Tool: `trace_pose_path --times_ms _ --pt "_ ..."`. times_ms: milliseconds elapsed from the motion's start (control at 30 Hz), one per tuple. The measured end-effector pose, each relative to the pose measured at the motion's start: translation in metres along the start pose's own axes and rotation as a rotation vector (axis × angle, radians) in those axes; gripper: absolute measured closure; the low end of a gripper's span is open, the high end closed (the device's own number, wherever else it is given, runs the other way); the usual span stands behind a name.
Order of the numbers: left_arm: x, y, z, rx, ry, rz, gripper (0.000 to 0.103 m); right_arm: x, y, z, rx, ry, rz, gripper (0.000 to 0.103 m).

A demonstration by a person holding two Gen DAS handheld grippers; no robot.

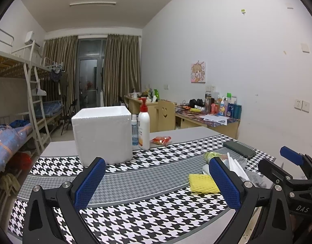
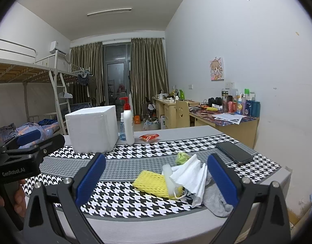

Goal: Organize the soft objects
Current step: 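Move both tools toward the yellow foam net and grey sock on the table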

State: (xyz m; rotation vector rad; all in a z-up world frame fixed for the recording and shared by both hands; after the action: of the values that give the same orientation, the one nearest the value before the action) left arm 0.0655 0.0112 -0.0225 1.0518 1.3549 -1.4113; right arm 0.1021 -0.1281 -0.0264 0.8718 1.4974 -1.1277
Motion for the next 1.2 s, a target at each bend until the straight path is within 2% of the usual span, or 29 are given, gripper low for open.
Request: trace_pose_path --times_ms 1200 --pt "0.007 0.02 0.007 0.029 0.002 -0.044 0.001 0.002 0.015 0.009 0.017 -0.001 -0.026 0.001"
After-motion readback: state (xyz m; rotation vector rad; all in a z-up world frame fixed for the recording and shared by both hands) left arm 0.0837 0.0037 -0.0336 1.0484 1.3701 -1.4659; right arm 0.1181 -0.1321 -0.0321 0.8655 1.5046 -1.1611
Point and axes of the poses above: each gripper's, at about its wrist camera, not at the fingertips, and y roughly the way its jaws point, z to its right, x to its underside, the point moved 6 cm from there along y, roughly the way its jaws point, and after that the axes turned 2 degrees about x, right-handed, at the moved point
